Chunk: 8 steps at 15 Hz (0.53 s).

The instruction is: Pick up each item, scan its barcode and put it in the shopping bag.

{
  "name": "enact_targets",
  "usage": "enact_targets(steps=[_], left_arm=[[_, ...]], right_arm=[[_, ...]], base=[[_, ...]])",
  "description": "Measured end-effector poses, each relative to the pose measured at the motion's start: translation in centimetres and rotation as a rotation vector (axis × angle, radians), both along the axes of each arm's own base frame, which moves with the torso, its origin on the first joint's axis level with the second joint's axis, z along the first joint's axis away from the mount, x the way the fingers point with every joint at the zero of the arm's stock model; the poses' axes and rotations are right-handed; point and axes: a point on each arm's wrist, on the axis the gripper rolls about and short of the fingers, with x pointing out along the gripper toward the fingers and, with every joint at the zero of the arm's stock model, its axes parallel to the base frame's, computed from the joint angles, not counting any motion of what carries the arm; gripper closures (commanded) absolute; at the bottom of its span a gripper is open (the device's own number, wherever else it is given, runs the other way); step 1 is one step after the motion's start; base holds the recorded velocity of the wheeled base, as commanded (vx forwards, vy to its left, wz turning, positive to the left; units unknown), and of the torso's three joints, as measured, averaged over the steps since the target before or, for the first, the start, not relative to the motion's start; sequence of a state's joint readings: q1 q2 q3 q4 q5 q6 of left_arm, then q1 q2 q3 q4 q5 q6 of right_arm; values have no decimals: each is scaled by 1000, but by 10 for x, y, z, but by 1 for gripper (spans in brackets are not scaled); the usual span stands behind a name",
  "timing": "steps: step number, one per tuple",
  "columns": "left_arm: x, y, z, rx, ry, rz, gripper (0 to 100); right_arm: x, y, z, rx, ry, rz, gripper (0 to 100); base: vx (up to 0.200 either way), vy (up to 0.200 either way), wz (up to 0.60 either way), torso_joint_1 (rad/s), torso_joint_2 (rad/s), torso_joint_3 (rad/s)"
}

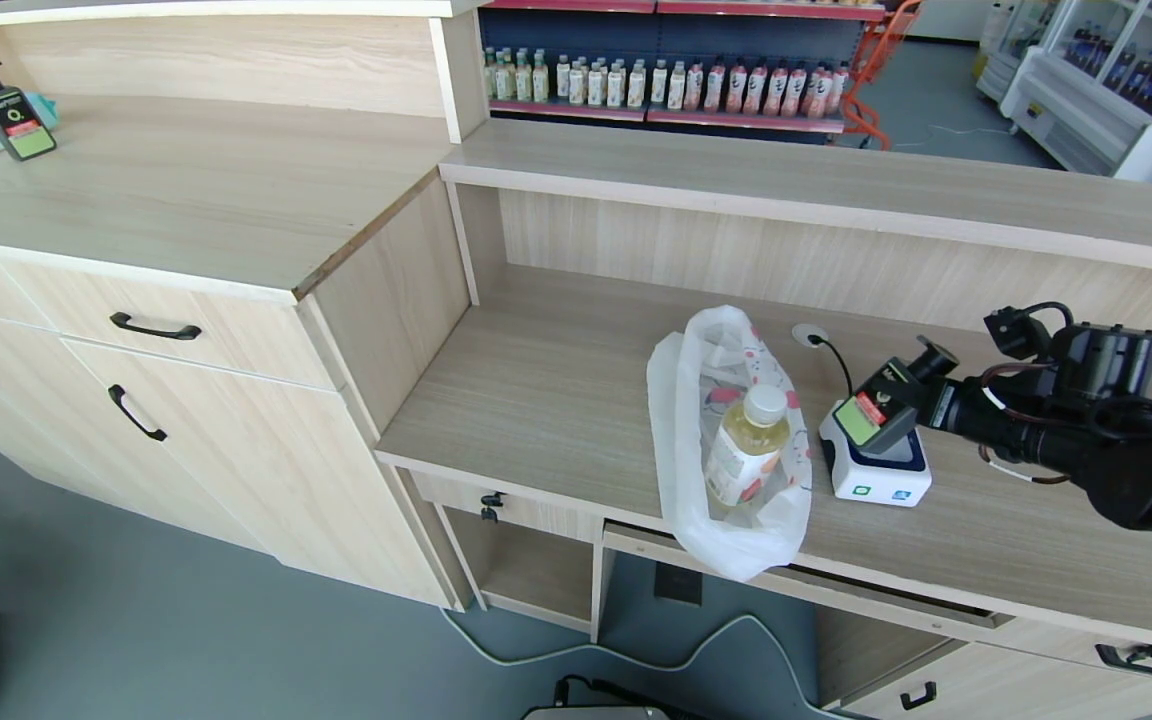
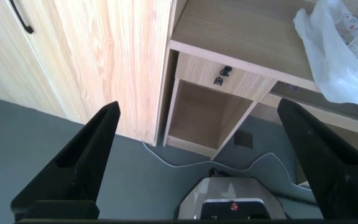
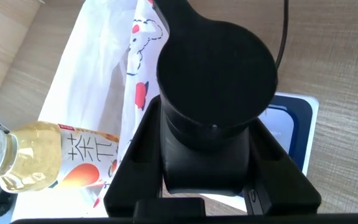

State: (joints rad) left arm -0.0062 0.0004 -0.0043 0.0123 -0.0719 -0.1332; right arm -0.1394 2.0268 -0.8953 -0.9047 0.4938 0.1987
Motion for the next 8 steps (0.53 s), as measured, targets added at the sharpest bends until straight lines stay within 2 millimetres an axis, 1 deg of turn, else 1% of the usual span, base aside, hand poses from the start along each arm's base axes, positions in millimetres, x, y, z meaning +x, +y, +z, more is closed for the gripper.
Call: enact_targets(steps=[3,5,6,8], left_arm=[[0,0,0,0,0,0,0],[0,0,0,0,0,0,0],[0,0,0,0,-1,0,0],[0,0,0,0,-1,0,0]], right_arm=[[1,0,-3,-5,4,0,100],[2,-1,0,-37,-5,4,100],[0,-1,5,-80,-17,13,100],[-11,-4,29,-195,-82,25,100]], base=[[0,0,0,0,0,0],[0,0,0,0,0,0],[0,0,0,0,0,0],[0,0,0,0,0,0]])
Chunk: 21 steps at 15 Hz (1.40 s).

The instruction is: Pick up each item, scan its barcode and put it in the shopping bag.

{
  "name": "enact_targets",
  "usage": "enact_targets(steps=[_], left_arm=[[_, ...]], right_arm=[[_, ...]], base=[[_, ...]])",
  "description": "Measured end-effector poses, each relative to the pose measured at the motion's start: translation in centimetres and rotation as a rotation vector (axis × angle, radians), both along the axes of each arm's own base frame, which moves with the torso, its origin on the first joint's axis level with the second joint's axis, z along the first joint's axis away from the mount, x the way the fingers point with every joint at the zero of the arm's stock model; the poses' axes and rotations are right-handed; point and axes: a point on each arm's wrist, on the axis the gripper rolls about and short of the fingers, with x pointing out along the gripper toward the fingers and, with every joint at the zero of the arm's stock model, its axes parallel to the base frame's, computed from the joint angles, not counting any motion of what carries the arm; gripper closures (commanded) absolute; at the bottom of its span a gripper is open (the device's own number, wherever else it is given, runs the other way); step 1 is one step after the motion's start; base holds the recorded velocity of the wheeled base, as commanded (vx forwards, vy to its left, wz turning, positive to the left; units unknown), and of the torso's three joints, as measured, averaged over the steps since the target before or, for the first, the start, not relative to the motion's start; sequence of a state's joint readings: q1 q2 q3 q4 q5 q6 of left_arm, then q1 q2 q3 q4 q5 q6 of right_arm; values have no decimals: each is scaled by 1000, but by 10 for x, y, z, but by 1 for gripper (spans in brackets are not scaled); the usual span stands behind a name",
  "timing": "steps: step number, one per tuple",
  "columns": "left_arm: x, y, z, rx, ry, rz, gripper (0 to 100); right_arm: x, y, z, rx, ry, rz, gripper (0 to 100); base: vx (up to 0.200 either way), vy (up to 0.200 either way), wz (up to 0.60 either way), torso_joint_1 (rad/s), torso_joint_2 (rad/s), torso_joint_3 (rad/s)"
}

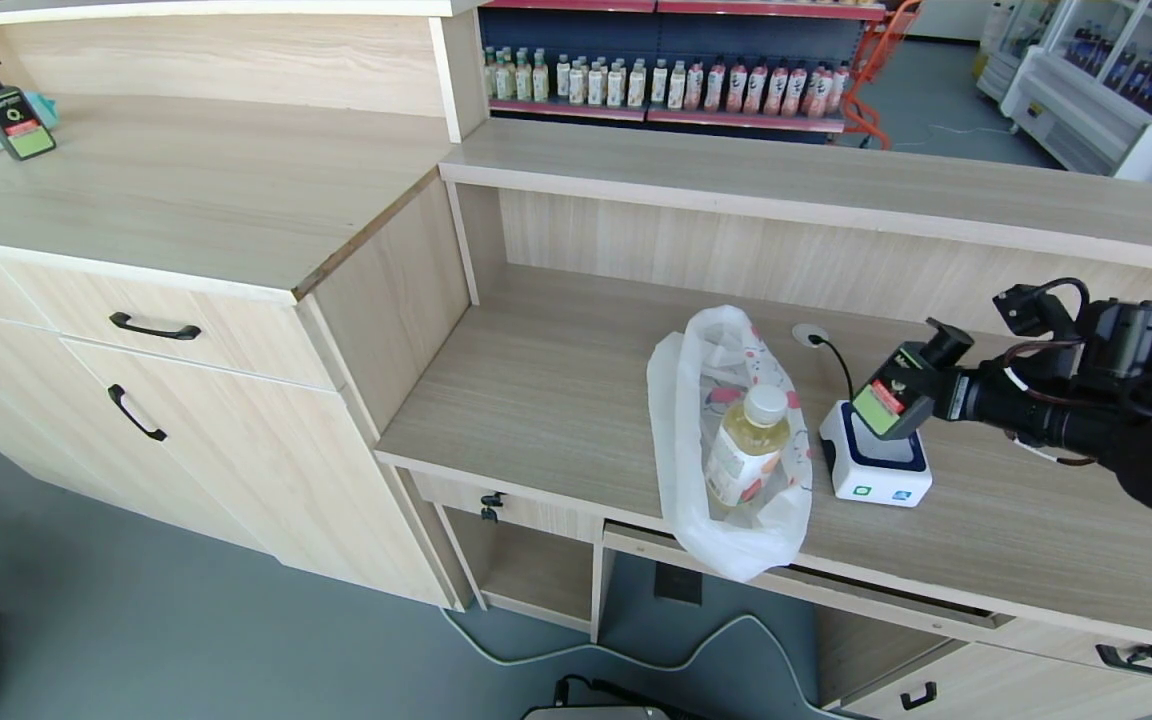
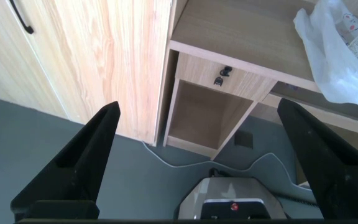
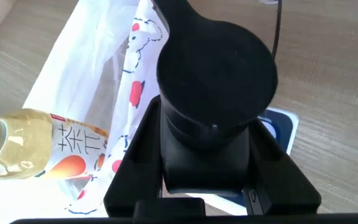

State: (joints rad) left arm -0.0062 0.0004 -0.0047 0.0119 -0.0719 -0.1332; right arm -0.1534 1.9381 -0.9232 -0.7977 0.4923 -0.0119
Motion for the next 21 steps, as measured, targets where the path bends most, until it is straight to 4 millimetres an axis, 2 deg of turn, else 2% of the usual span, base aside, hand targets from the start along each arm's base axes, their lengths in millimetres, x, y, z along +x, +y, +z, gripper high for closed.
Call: enact_targets(steps=[3,5,7,10,14,17,21], left_arm=[[0,0,0,0,0,0,0],[0,0,0,0,0,0,0],[0,0,0,0,0,0,0],[0,0,0,0,0,0,0],[0,0,0,0,0,0,0],[0,0,0,0,0,0,0],[0,0,0,0,0,-1,0]], right_arm=[[-34,-9,44,-296,-160,6,100],[-54,-20,53,-523,-239,-11,100],[-65,-25,63,-632,-366,-53,100],[-63,-22,67,-677,-480,-72,100],[-60,-19,62,-744,-501,-52,100],[-53,-5,62,-762,-575,-24,100],[-41,9,56,-810,-611,23,100]], base=[[0,0,0,0,0,0],[0,0,0,0,0,0],[0,0,0,0,0,0],[0,0,0,0,0,0],[0,0,0,0,0,0],[0,0,0,0,0,0],[0,0,600,1,2,4]])
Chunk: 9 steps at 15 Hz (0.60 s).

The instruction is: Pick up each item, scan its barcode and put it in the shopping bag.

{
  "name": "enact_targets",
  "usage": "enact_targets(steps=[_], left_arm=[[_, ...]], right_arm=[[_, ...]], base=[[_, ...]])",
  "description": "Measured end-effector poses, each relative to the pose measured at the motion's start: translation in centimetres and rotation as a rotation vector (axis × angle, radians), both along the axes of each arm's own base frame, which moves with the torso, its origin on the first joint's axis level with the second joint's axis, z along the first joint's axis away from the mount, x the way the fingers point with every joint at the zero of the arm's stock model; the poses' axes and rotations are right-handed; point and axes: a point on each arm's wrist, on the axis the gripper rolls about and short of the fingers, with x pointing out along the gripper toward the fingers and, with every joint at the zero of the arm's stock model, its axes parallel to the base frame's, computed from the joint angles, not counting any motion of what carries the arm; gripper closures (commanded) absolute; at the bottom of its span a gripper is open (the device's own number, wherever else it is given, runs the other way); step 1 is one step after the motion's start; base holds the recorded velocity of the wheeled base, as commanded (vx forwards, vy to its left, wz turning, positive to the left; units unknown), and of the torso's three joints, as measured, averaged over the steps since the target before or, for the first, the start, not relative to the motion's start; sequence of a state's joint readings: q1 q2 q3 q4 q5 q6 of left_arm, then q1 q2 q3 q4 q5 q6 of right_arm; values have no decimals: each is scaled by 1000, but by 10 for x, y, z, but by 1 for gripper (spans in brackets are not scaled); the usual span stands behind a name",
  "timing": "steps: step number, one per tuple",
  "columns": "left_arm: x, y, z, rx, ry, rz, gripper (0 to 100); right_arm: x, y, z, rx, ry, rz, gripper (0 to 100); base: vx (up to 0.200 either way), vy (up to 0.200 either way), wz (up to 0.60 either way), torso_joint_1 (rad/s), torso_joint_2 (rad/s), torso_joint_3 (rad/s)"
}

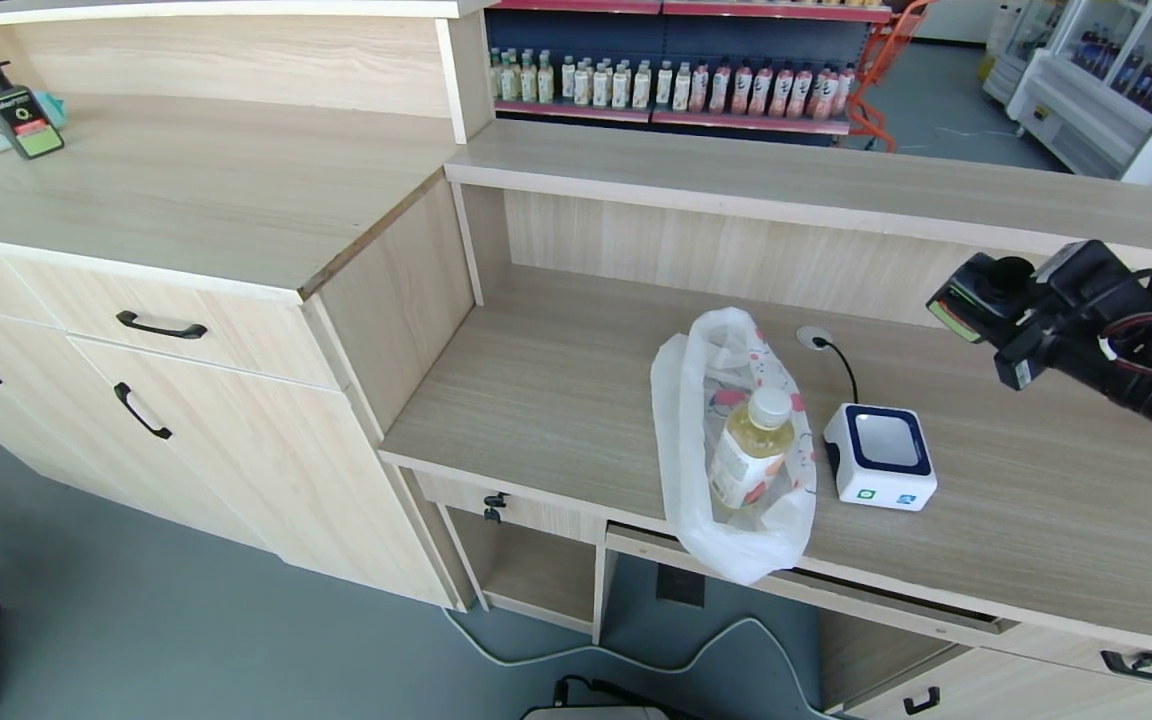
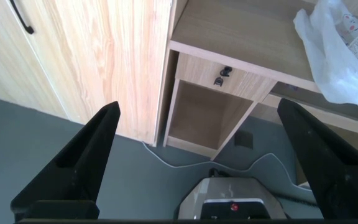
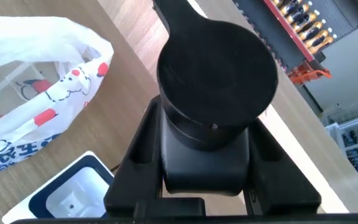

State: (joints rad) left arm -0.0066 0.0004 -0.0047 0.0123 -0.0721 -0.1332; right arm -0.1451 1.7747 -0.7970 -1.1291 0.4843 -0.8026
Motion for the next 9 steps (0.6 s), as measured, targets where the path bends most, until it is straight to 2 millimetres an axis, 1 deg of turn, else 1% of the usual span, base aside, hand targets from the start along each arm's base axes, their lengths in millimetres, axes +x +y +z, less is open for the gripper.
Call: enact_targets(steps=[1,4,6,7,9], left_arm=[[0,0,0,0,0,1,0],[0,0,0,0,0,1,0],[0,0,0,0,0,0,0],[0,0,0,0,0,1,0],[0,0,0,0,0,0,0]], right_arm=[[2,5,1,3,-4,15,100],[8,16,-4,42,20,61,100],[13,19,-9,125,59,84,100],[17,22,-15,183,99,98,100],[24,24,-25,244,150,109,100]], base=[[0,0,600,12,2,7],[0,0,0,0,0,0],[0,0,0,0,0,0],[0,0,0,0,0,0],[0,0,0,0,0,0]])
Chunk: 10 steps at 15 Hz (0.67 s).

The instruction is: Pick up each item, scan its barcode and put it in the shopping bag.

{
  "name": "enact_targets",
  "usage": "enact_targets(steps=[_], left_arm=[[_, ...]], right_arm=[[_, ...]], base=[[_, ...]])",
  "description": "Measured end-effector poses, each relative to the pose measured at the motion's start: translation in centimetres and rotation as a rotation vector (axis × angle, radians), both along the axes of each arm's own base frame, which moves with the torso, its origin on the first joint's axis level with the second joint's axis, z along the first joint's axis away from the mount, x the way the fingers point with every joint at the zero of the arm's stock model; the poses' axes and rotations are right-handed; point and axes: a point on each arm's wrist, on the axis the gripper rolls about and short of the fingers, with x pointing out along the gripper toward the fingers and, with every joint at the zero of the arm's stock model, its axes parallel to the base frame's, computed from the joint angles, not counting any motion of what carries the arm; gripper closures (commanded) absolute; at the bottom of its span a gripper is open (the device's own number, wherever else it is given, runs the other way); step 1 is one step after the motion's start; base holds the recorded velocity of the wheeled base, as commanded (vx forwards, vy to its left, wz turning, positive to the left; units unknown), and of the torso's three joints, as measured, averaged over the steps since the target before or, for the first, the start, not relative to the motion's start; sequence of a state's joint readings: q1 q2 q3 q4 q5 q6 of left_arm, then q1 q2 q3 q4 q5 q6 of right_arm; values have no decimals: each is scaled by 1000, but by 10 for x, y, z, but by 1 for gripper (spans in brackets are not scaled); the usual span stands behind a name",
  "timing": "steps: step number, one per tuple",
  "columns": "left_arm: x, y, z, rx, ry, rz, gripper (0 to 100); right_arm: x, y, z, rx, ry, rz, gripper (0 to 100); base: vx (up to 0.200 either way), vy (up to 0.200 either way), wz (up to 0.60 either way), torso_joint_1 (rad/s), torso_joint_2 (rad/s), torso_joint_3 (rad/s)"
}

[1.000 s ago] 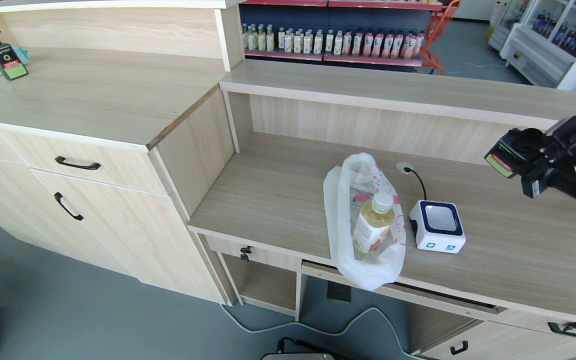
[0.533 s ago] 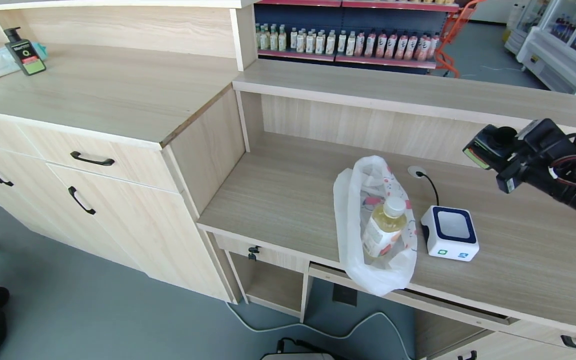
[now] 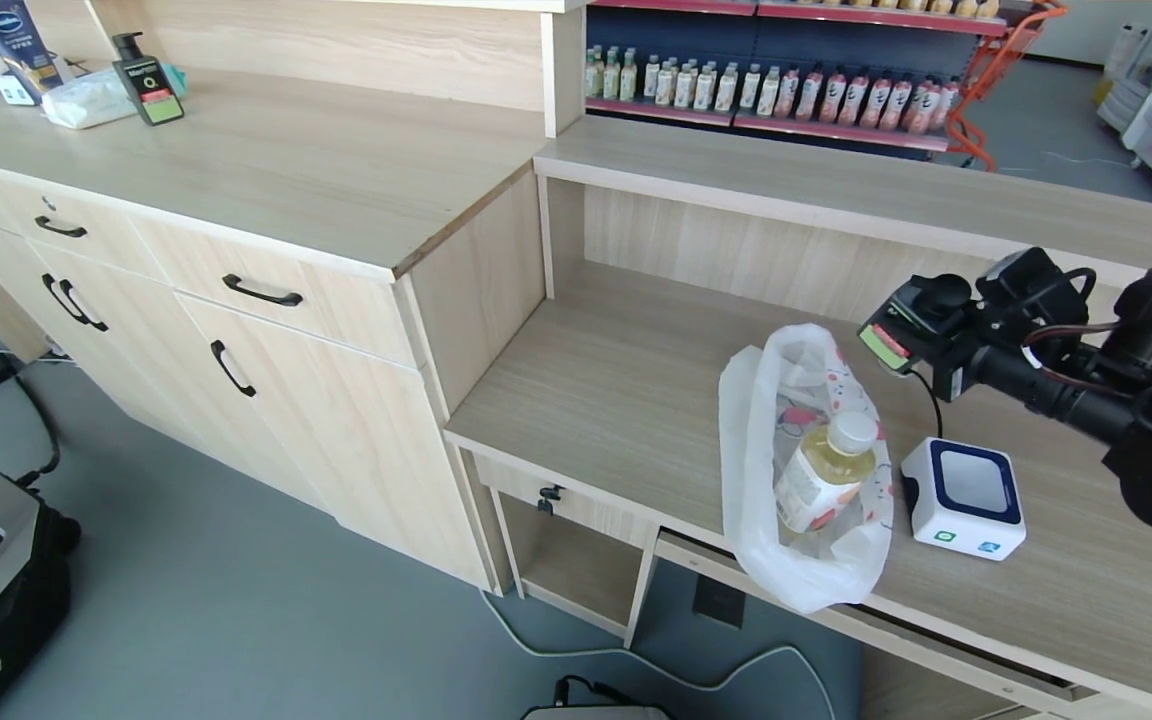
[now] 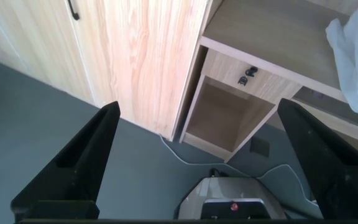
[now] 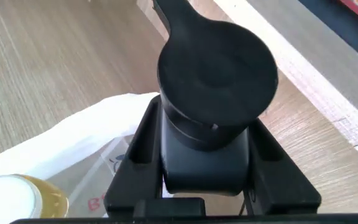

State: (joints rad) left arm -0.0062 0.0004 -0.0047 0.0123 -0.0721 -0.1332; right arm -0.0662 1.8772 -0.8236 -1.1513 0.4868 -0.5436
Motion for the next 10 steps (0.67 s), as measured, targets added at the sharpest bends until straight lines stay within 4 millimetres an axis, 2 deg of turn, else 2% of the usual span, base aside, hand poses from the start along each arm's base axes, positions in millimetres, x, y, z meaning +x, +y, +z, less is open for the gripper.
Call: enact_targets(steps=[4,10], left_arm=[[0,0,0,0,0,1,0],[0,0,0,0,0,0,0]], right_arm=[[18,13,-37,139,168,44,100],[29,23,-73,135,253,66,100]], base=[[0,0,0,0,0,0],[0,0,0,0,0,0]])
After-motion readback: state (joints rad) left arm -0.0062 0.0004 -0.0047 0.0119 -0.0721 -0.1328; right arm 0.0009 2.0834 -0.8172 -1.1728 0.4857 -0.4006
